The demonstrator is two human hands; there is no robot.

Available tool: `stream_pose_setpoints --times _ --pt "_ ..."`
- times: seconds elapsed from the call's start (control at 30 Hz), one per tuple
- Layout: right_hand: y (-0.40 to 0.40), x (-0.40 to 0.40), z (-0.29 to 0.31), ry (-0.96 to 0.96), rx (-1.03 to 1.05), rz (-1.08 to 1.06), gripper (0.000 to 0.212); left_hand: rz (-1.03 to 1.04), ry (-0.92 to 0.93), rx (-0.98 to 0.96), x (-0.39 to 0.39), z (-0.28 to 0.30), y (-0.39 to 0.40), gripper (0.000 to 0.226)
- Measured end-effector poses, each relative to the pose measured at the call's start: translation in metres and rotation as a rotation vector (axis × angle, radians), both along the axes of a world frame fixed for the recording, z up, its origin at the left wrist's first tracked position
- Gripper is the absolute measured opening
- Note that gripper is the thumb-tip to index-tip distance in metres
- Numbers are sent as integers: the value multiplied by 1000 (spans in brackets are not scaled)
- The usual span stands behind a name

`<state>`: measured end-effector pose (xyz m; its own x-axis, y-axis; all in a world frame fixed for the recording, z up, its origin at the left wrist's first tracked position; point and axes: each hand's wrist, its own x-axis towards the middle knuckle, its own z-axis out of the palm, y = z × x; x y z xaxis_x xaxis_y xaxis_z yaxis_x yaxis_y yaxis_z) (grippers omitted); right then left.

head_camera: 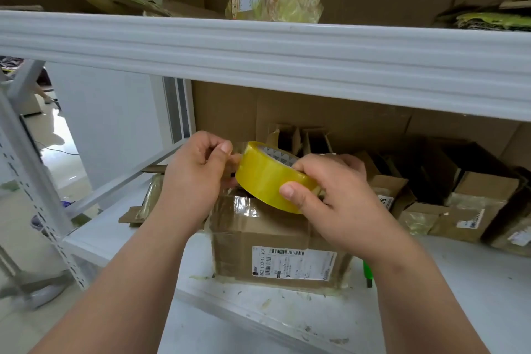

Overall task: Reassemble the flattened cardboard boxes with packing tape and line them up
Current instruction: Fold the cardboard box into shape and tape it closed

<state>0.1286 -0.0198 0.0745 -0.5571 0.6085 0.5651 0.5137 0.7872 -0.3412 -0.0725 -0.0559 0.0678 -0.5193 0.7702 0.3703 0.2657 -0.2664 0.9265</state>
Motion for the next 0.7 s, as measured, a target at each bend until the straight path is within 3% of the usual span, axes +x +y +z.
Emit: stream_pose_setpoints --times 0.17,0.3,0.5,0.7 --pt "10 -4 -13 -43 -101 5 32 -35 -88 -61 -4 -13 11 19" --pt "13 -3 -21 35 -305 48 27 -20 -115 -135 -4 -29 13 22" --pt "28 1 -25 11 -448 91 49 -7 -104 -146 0 -30 19 22" --pt "32 9 -25 -43 -382 35 48 -14 -220 -85 -1 -38 22 21"
